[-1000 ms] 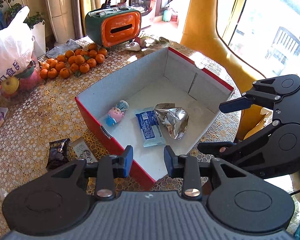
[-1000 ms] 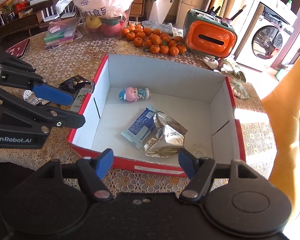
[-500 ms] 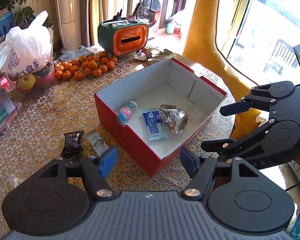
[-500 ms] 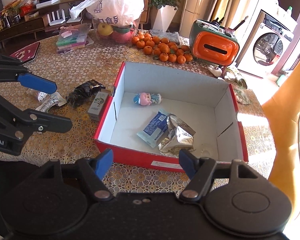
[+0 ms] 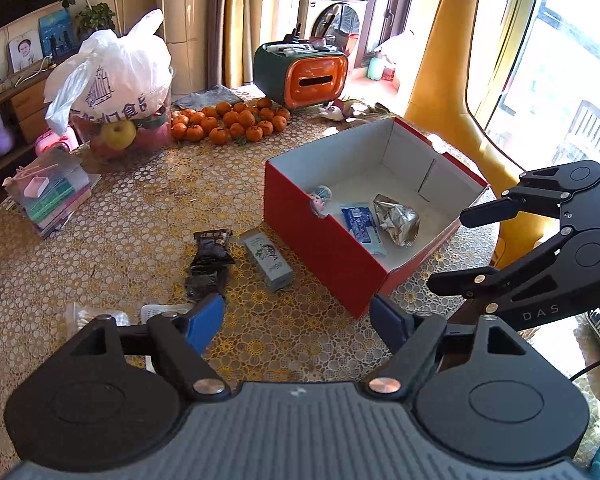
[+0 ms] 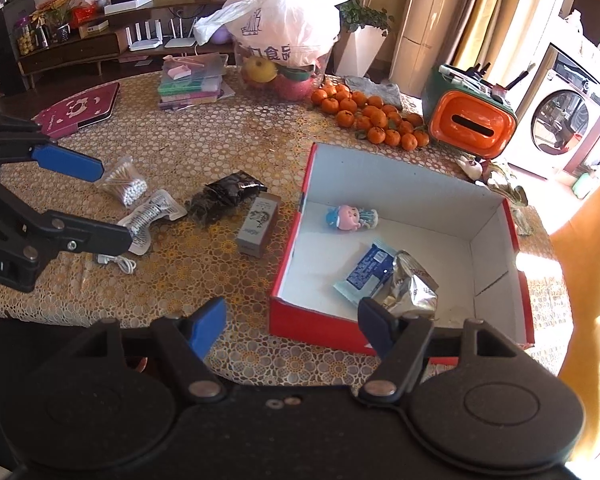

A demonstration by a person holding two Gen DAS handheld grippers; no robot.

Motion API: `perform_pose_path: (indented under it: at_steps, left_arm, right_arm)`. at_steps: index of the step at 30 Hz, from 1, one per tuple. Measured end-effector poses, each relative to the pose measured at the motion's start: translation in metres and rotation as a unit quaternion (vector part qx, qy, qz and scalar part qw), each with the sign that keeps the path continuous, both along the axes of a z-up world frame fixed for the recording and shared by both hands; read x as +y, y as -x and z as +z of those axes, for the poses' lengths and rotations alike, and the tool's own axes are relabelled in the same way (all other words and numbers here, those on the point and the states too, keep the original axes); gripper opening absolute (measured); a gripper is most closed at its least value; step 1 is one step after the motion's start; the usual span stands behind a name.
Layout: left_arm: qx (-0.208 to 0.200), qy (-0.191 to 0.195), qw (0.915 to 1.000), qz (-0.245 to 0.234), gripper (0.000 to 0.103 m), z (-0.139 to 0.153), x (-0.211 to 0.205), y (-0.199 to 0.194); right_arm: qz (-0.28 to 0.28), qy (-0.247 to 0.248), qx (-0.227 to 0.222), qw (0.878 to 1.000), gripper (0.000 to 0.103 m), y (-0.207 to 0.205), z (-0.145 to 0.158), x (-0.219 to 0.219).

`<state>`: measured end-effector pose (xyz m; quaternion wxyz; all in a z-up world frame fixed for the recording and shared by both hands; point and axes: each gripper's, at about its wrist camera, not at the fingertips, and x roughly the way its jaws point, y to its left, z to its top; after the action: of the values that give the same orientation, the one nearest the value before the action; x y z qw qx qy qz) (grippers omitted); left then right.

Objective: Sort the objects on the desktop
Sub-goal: 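Withdraw both open tools from the shoebox back over the table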

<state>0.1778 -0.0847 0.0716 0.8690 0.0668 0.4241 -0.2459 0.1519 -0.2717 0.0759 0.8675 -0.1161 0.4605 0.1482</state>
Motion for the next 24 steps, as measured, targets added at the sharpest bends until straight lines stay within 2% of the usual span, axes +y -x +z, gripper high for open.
perform_pose_path:
  at_steps: [8, 24]
  left_arm:
    - [0.001, -0.004, 0.9998, 0.021, 0.086, -0.011, 0.037, 0.007]
    - [0.026, 0.001, 0.9982, 0.055, 0.09, -0.054, 0.09, 0.009]
  right_arm:
    - [0.02, -0.013, 0.004, 1.0, 0.073, -0.005, -0.005, 0.035]
    - [0.029, -0.034, 0.022, 0.999, 0.073, -0.029, -0.024, 0.08]
